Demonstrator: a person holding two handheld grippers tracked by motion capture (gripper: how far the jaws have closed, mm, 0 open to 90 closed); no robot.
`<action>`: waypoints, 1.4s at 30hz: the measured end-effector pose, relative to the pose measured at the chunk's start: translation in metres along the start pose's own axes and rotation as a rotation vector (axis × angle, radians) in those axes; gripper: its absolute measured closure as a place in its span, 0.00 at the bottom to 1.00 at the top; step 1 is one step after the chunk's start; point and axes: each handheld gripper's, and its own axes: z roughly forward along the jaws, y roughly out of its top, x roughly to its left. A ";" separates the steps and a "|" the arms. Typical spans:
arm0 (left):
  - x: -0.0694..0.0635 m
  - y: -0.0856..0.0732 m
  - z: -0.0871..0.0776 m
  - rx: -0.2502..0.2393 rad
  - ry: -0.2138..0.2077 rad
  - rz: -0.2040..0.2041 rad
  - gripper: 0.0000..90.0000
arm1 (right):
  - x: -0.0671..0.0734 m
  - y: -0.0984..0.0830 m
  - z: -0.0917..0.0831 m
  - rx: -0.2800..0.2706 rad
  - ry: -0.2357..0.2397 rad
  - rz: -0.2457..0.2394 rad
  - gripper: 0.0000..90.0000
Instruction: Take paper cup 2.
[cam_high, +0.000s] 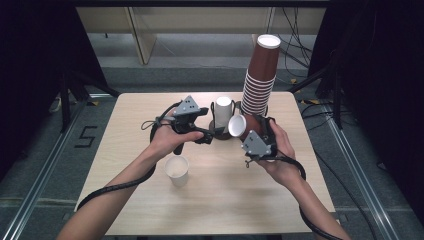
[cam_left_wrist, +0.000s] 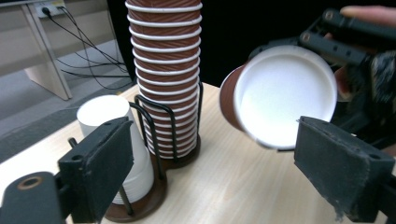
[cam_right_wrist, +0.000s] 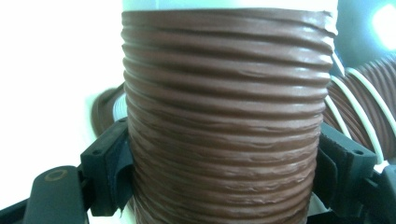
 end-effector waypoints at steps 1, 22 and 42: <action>0.000 -0.002 0.000 0.008 -0.009 -0.009 0.11 | 0.004 0.000 0.001 0.009 -0.004 -0.030 0.22; -0.008 -0.019 0.019 0.114 -0.127 -0.043 0.10 | 0.044 0.004 0.012 0.064 -0.054 -0.595 0.22; -0.019 -0.025 0.043 0.247 -0.131 0.017 0.11 | 0.055 0.012 0.014 0.078 -0.060 -0.716 0.23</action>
